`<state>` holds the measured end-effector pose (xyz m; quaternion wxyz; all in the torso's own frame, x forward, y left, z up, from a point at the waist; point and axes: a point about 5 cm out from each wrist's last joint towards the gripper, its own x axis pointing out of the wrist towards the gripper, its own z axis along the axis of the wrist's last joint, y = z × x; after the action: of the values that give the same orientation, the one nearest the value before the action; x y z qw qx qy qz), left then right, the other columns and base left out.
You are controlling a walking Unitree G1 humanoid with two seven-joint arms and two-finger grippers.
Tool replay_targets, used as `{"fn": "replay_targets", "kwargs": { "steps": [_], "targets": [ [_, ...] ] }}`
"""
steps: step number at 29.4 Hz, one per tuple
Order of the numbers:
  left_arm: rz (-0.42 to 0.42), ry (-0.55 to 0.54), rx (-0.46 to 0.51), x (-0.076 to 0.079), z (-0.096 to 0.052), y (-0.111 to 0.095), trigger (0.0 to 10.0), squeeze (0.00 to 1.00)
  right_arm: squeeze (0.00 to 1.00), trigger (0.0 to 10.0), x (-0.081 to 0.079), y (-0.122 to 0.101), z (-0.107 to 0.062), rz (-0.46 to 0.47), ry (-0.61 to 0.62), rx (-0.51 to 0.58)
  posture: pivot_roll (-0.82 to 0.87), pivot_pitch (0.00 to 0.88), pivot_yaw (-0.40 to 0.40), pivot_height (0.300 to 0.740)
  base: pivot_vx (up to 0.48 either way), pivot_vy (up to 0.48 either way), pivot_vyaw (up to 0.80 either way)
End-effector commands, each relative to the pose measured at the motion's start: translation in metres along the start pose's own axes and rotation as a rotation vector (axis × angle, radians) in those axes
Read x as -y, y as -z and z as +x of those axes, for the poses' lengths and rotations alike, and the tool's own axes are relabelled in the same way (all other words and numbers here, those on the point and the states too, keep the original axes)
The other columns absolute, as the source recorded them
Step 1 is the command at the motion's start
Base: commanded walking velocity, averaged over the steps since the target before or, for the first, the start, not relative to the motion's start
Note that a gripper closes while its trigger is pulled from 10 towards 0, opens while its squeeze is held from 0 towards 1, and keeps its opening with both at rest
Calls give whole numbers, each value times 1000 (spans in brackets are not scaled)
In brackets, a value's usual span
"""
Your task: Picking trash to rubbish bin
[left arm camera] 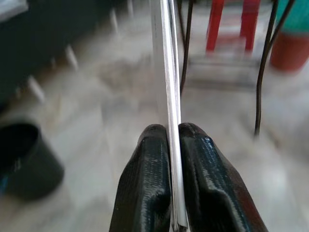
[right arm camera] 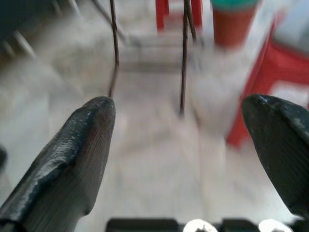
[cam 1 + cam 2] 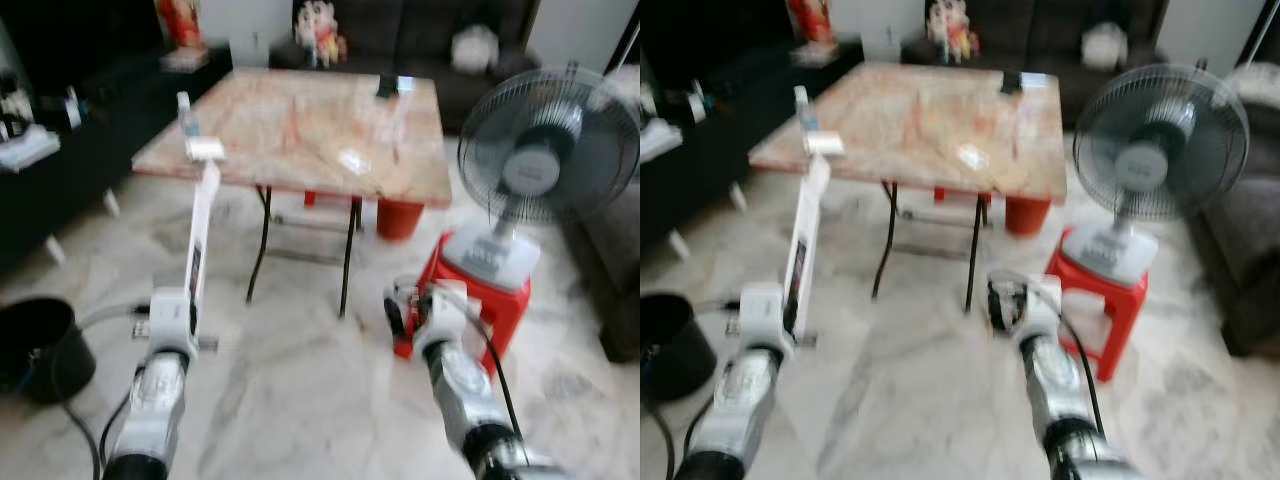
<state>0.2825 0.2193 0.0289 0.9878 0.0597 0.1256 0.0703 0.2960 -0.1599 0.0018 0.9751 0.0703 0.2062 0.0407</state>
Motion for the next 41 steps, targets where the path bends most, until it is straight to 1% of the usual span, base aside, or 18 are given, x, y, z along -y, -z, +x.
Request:
{"fn": "replay_targets", "kwargs": {
  "steps": [1, 2, 5, 6, 8, 11, 12, 14, 15, 16, 17, 20, 22, 31, 36, 37, 41],
  "targets": [
    [-14, -4, -92, -2, -5, 23, 10000, 0, 0, 10000, 9, 27, -10, -2, 35, -125, 59, 36, -31, 740, 0, 0, 0],
    [-11, -10, -131, -4, -9, 32, 10000, 0, 0, 10000, 12, 37, -15, -6, 44, -164, 59, 36, -31, 740, 0, 0, 0],
    [-8, -15, -199, -5, -18, 50, 10000, 0, 0, 10000, 17, 57, -26, 3, 59, -240, 59, 36, -31, 740, 0, 0, 0],
    [-2, -8, -253, -5, -26, 64, 10000, 0, 0, 10000, 22, 73, -36, 7, 79, -305, 54, 37, -29, 740, 0, 0, 0],
    [-6, -15, -320, -5, -36, 80, 10000, 0, 0, 10000, 27, 87, -46, 10, 99, -358, 54, 37, -29, 740, 0, 0, 244],
    [-19, -38, -381, -8, -47, 94, 10000, 0, 0, 10000, 31, 100, -56, 2, 119, -414, 55, 32, -27, 740, 0, 0, 696],
    [-26, -54, -428, -9, -55, 104, 10000, 0, 0, 10000, 34, 109, -63, 1, 135, -455, 55, 31, -28, 740, 0, 0, 800],
    [-27, -63, -473, -10, -64, 114, 10000, 0, 0, 10000, 36, 115, -69, 5, 146, -481, 56, 28, -29, 740, 0, 0, 800],
    [-27, -64, -484, -10, -66, 116, 10000, 0, 0, 10000, 36, 116, -70, 4, 148, -485, 56, 28, -29, 740, 0, 0, 800],
    [-31, -64, -520, -10, -73, 123, 10000, 0, 0, 10000, 36, 117, -71, 1, 146, -489, 57, 27, -31, 740, 0, 0, 800],
    [-31, -63, -538, -9, -76, 126, 10000, 0, 0, 10000, 36, 117, -71, 1, 145, -489, 56, 25, -30, 740, 0, 0, 800],
    [-35, -62, -566, -9, -81, 131, 10000, 0, 0, 10000, 36, 117, -71, 6, 147, -487, 54, 23, -29, 740, 0, 0, 800],
    [-33, -66, -611, -10, -89, 139, 10000, 0, 0, 10000, 35, 114, -68, 13, 148, -479, 53, 16, -29, 740, 0, 0, 800],
    [-59, -61, -649, -6, -94, 144, 10000, 0, 0, 10000, 31, 109, -62, -4, 127, -467, 51, 6, -32, 740, 0, 0, 751],
    [-56, -55, -663, -3, -95, 145, 10000, 0, 0, 10000, 29, 109, -62, 12, 123, -469, 53, 0, -33, 740, 97, 0, 0],
    [-38, -49, -670, -2, -95, 146, 10000, 0, 0, 10000, 29, 109, -62, 13, 125, -466, 53, 0, -33, 740, 360, 0, 0],
    [-33, -50, -674, -1, -95, 146, 10000, 0, 0, 10000, 29, 110, -63, 10, 120, -474, 52, 0, -33, 740, 420, 0, 0]
  ]
}}
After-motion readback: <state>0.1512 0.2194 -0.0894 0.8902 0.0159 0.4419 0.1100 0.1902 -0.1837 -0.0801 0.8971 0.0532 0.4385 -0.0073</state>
